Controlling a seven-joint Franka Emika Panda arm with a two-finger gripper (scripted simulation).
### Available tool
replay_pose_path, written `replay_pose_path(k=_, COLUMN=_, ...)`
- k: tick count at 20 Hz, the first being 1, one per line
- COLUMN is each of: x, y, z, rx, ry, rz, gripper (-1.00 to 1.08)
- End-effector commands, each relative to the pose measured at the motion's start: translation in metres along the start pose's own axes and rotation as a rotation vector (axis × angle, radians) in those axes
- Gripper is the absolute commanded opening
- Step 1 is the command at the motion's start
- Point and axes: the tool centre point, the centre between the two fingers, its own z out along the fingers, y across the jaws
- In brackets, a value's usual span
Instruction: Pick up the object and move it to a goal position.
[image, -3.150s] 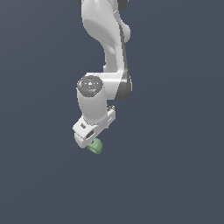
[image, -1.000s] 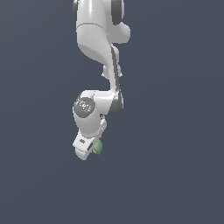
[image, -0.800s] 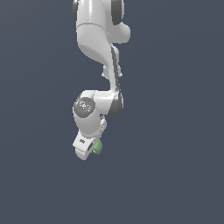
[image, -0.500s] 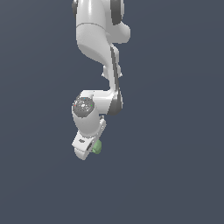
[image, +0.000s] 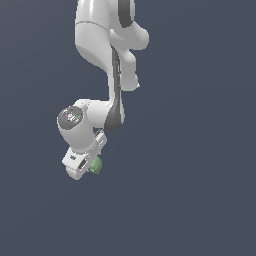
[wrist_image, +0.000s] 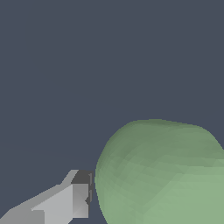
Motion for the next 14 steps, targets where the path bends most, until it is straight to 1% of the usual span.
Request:
replay_pose_path(k=1, x=-0.025, y=0.01, z=-0.005, rx=-0.001, ry=0.0, rz=0.001, gripper=-1.0)
replay_pose_path(k=4, x=-0.05, y=0.021, z=-0.011, rx=-0.001, ry=0.0, rz=0.001, gripper=-1.0)
replay_pose_path(k=7, x=-0.067, y=0.029, z=-0.014, rx=-0.001, ry=0.0, rz=0.001, gripper=-1.0)
replay_pose_path(k=10, x=-0.077, y=0.034, z=-0.017, rx=-0.001, ry=0.0, rz=0.001, gripper=-1.0)
replay_pose_path(k=14, x=-0.081, y=0.037, z=-0.017, rx=-0.001, ry=0.0, rz=0.001, gripper=-1.0)
